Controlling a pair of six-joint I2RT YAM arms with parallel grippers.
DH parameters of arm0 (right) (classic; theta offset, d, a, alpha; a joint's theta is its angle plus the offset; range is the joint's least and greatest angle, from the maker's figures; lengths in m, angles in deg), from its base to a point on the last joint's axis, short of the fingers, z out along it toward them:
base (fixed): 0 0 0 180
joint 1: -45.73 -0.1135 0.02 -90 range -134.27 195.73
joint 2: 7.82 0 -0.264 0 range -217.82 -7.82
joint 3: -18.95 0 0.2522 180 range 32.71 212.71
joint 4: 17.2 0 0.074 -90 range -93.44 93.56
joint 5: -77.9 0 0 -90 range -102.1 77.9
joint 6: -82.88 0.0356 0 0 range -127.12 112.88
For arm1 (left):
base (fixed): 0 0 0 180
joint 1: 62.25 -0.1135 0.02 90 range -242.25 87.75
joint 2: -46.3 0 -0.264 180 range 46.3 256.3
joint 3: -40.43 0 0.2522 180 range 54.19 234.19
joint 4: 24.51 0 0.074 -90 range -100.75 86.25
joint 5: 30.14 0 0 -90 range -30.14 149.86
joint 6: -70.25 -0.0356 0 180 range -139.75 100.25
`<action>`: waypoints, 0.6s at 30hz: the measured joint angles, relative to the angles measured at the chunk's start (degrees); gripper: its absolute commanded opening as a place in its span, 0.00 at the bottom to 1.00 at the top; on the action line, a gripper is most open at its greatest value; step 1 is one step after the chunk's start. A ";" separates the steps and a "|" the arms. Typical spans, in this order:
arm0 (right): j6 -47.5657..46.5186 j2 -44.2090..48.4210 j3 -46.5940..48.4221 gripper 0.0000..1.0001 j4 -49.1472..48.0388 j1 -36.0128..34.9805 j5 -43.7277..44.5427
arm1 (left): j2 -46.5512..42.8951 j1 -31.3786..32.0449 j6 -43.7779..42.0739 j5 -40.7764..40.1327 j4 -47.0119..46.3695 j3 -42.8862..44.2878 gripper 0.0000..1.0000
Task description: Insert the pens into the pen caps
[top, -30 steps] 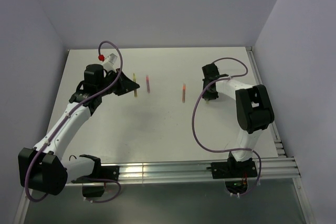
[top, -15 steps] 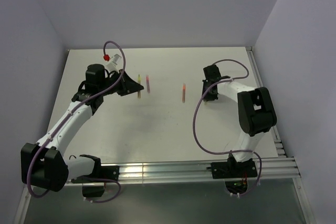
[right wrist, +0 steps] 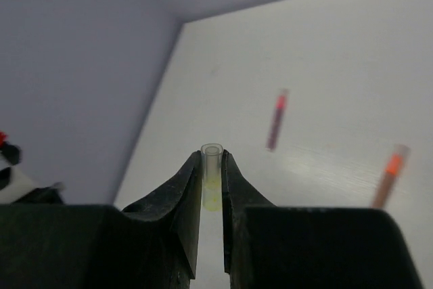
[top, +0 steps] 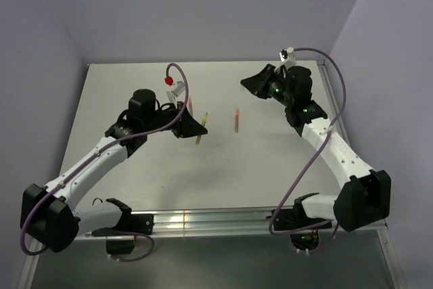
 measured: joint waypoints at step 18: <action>17.73 4.24 -7.67 0.00 -26.99 -16.09 -0.87 | -3.50 3.96 -1.07 -8.70 -1.16 2.99 0.00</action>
